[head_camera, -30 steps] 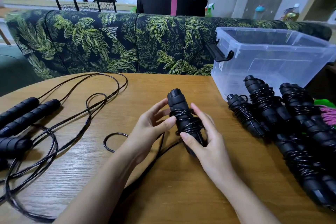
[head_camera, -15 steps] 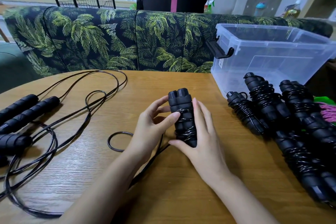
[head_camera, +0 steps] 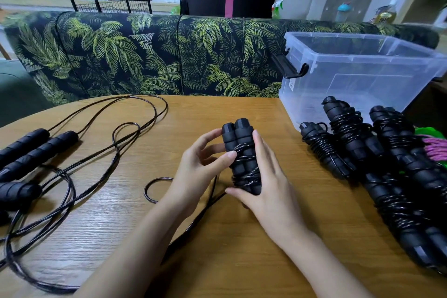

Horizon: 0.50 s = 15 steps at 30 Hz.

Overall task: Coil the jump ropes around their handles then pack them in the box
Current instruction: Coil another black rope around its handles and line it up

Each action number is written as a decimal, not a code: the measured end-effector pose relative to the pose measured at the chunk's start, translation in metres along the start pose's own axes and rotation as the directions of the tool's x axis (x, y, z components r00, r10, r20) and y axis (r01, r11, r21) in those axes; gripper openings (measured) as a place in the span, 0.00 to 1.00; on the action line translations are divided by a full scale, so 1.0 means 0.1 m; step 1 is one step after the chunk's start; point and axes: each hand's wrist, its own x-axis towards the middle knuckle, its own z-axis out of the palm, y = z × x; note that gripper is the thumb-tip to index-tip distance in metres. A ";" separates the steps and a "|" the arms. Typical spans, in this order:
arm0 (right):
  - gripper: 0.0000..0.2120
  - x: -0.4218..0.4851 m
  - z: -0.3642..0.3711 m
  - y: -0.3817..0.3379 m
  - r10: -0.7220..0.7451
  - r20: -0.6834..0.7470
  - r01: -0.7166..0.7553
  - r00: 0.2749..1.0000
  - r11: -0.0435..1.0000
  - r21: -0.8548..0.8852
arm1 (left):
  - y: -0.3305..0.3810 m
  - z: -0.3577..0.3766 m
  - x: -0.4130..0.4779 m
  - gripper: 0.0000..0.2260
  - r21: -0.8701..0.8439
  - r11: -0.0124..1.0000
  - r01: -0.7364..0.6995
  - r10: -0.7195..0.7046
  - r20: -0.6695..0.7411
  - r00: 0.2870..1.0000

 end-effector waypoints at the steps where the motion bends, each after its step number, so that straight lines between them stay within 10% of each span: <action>1: 0.56 0.01 0.00 0.03 0.033 -0.001 -0.032 0.999 0.993 0.110 | 0.00 -0.01 0.01 0.28 -0.001 1.000 0.005 -0.005 0.008 1.000; 15: 0.60 -0.02 0.06 -0.07 -0.023 -0.165 -0.043 0.986 0.921 -0.387 | -0.03 0.07 -0.02 0.28 -0.025 1.000 -0.005 0.002 -0.104 0.995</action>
